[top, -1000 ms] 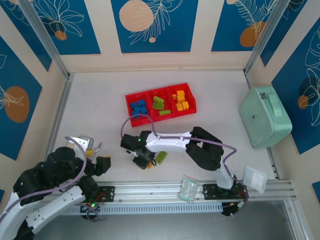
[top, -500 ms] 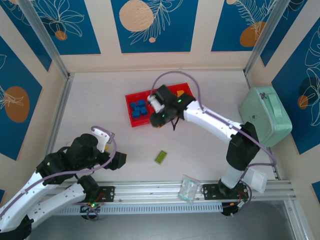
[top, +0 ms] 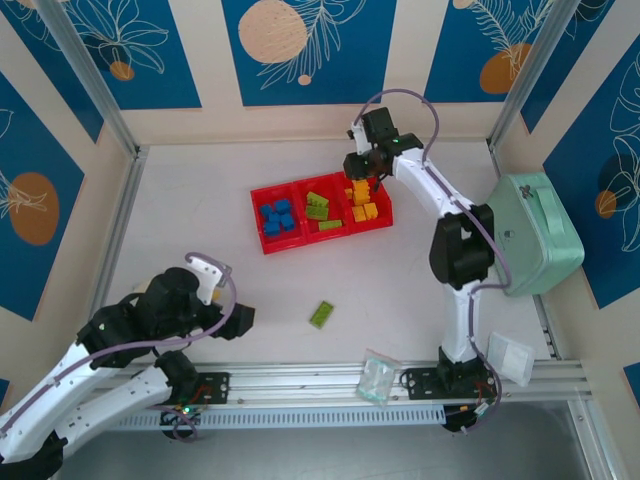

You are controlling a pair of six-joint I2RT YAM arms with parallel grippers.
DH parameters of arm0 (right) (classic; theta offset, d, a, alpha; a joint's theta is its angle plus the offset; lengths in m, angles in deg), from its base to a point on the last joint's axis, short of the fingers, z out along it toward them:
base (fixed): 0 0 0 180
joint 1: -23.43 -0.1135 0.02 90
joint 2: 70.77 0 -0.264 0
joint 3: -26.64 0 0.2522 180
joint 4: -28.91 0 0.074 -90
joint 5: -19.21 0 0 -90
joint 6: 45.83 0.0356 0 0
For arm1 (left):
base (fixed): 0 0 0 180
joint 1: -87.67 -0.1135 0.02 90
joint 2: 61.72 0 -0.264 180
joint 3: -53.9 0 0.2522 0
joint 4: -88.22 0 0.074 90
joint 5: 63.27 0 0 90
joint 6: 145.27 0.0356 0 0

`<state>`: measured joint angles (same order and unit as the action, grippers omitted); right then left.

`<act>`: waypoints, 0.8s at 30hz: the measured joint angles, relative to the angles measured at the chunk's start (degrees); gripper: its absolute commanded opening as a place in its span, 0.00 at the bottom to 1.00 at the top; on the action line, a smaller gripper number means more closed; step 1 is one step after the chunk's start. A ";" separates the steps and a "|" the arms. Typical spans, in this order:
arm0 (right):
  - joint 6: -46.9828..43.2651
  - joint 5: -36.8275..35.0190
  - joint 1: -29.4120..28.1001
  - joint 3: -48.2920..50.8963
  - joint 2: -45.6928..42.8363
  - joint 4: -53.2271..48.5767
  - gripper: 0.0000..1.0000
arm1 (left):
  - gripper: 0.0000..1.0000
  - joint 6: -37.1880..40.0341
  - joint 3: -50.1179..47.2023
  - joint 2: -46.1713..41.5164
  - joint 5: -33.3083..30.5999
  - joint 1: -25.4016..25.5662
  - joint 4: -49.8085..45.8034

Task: Sort the legos into containers by color
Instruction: Place the lego in the container.

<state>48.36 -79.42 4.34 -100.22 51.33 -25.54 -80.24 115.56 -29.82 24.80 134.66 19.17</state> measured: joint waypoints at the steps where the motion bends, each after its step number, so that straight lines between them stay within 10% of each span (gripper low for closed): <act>1: -0.20 0.20 0.42 -1.84 2.29 -0.72 0.25 | 0.99 0.00 -0.02 0.24 0.00 0.00 0.02; 14: 2.10 -0.33 0.37 -4.02 5.88 -5.95 0.99 | 0.99 0.00 0.31 9.01 0.44 0.00 0.13; 24: 9.18 -0.92 0.63 18.40 -21.33 -3.98 0.99 | 1.00 -2.73 1.55 30.60 2.45 2.29 5.90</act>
<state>57.54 -80.33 4.97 -81.81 30.00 -29.52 -82.97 117.11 0.78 27.24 136.95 25.08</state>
